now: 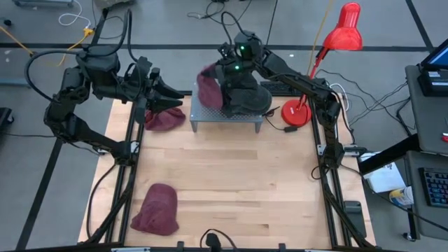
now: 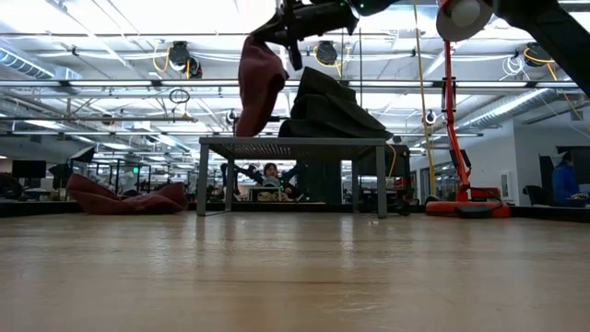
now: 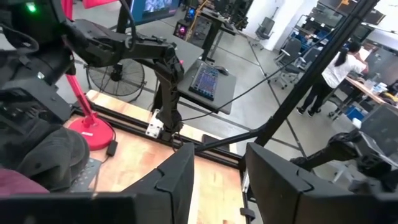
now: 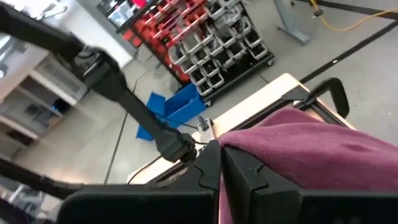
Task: Pick & Place hat
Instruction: Put the bottom right maroon cap on the shelf, then stack the bottom maroon cap on the maroon cap on the shelf
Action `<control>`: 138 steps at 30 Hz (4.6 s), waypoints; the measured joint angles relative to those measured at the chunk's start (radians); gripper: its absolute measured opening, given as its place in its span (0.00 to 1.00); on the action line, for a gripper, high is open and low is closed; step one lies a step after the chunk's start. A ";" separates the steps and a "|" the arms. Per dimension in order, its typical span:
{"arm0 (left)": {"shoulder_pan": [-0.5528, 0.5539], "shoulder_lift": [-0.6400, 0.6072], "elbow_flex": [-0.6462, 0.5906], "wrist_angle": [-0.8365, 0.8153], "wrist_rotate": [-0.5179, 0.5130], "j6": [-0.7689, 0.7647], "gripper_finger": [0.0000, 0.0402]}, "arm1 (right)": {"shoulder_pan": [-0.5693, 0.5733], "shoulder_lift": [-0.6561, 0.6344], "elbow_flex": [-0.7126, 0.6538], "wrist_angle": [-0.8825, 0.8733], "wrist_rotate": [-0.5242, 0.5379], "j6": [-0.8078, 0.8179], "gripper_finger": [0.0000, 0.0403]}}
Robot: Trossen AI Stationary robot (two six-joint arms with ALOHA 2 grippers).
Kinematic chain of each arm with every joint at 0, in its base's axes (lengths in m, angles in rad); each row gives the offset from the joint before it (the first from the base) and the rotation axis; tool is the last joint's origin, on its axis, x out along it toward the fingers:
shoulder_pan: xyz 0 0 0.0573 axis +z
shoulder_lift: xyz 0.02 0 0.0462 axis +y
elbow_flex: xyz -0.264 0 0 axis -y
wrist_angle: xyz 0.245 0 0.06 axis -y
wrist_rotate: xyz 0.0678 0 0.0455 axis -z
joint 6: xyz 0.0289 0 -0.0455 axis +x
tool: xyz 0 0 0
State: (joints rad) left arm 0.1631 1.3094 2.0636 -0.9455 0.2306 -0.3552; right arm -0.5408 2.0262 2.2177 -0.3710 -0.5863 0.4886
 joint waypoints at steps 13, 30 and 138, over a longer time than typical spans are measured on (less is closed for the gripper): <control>0.000 0.000 0.000 0.000 -0.001 0.007 0.37 | 0.021 0.040 -0.002 -0.008 -0.084 -0.068 0.00; 0.000 0.000 0.000 0.005 -0.007 0.006 0.41 | -0.016 0.044 -0.001 -0.262 0.089 -0.217 0.00; -0.033 0.179 -0.442 -0.623 0.150 0.019 0.46 | 0.583 -0.431 -0.001 -0.761 0.605 -0.253 0.31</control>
State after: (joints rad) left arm 0.1298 1.4887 1.6212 -1.5685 0.3806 -0.3359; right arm 0.0425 1.5955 2.2166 -1.1316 0.0189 0.2358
